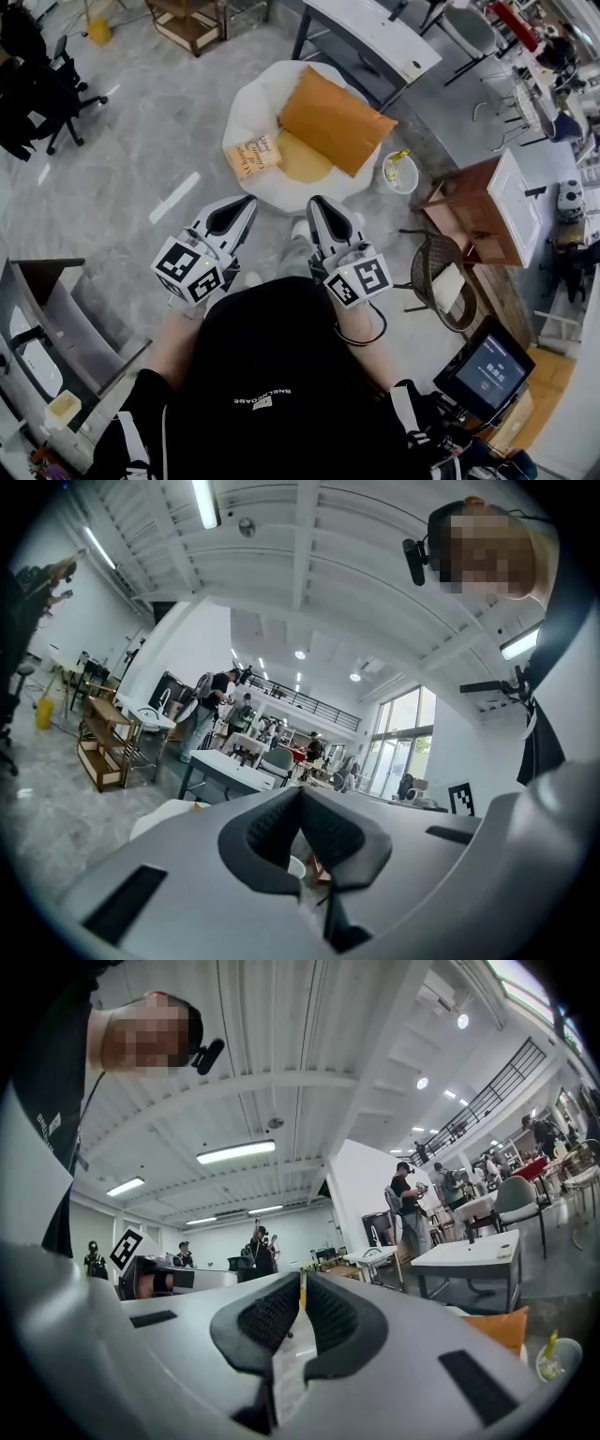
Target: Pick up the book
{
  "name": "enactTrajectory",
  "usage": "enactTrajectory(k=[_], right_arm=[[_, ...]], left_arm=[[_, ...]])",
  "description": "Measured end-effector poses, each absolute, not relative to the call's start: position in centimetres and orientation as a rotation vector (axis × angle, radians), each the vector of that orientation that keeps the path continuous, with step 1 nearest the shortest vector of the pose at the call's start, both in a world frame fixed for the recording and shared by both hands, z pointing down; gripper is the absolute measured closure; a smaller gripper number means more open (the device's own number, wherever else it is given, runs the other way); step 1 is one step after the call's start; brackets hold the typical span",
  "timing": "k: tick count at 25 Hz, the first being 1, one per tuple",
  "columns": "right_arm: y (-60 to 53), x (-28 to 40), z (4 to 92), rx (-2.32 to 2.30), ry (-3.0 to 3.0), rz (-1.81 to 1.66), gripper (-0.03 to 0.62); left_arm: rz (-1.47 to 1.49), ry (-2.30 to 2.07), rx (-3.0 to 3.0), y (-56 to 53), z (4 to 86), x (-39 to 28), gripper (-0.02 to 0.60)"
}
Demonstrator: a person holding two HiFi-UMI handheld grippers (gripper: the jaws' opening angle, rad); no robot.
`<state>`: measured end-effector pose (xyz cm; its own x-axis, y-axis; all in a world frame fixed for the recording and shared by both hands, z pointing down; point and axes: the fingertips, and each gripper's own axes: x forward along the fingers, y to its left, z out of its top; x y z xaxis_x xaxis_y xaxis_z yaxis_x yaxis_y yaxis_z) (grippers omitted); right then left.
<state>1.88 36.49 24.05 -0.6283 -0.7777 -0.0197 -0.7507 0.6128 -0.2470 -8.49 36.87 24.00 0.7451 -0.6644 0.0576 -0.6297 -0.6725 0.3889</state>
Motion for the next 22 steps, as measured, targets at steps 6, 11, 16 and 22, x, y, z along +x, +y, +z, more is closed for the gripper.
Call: enactTrajectory(k=[6,11,16,22], right_arm=[[33.5,3.2,25.0,-1.263,2.713,-0.369,0.554],[29.5,5.0,26.3,-1.237,2.71,-0.435,0.554],[24.7,6.4,27.5,-1.213,2.717,-0.487,0.554],[18.6,8.5,28.6,-1.19,2.727,-0.535,0.554]], left_arm=[[-0.125,-1.001,2.522,33.9,24.6,-7.2,0.568],[-0.081,-1.037,2.484,30.4,26.0,-6.2,0.568],[-0.023,-1.076,2.43,25.9,27.7,-5.3,0.568],[-0.01,-1.12,2.356,19.9,29.3,-4.1,0.568]])
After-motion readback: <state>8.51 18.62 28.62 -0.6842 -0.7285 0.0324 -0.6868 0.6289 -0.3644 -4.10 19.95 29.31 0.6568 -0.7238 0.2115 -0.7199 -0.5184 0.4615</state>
